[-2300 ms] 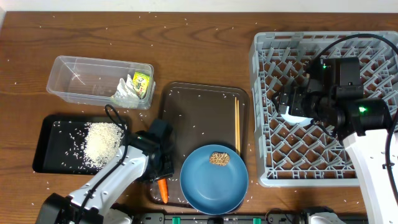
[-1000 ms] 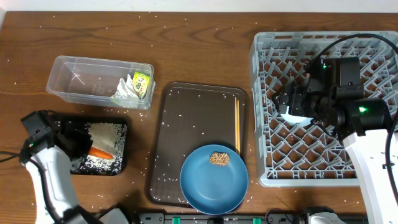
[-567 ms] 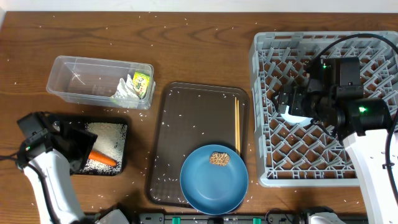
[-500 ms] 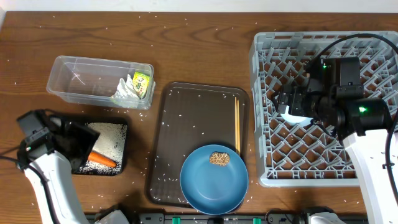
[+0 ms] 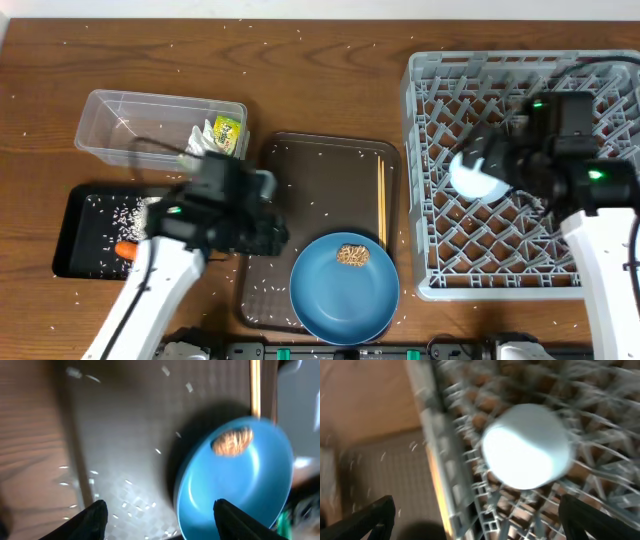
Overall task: Sort waste into correct bins and load items into the dishwasher rack
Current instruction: 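Move the left gripper back and grasp the rim of the blue plate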
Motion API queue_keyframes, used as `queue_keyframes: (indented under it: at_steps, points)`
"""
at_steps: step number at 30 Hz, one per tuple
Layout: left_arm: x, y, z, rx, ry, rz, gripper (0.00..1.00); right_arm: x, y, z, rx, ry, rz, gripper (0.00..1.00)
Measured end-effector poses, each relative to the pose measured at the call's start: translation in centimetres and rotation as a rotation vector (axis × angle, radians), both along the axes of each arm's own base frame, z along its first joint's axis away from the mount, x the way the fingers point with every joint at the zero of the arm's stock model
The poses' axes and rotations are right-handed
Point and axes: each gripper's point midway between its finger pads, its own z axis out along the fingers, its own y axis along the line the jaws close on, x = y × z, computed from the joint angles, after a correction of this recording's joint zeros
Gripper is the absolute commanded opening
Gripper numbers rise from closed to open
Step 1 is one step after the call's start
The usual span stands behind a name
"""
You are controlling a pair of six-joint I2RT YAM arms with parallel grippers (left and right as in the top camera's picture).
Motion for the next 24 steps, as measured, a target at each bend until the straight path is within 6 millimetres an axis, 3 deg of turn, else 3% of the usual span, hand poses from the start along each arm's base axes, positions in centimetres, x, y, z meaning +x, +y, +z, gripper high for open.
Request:
queue_keyframes:
  at_steps: [2,4,14,16,19,24]
  points:
    - [-0.8,-1.1,-0.9,0.029,0.031,-0.068,0.68,0.2,-1.6,0.1,0.019,-0.004,-0.073,0.96]
    - [-1.5,-2.0,-2.0,0.054,0.073,-0.122,0.58,0.2,-2.4,0.1,0.034,-0.006,-0.104,0.96]
    - [-3.0,-2.4,-7.5,0.157,0.299,-0.174,0.55,-0.3,-1.9,-0.1,0.065,0.019,-0.087,0.97]
    - [-3.3,-2.4,-8.1,0.158,0.331,-0.175,0.56,-0.3,-1.9,-0.1,0.066,0.018,-0.086,0.97]
    - [-3.4,-2.5,-8.6,0.158,0.354,-0.171,0.42,-0.3,-1.8,-0.1,0.068,0.017,-0.085,0.97]
    - [-2.7,-3.1,-8.8,0.136,0.325,-0.176,0.41,-0.3,-1.8,-0.1,0.068,0.016,-0.085,0.97]
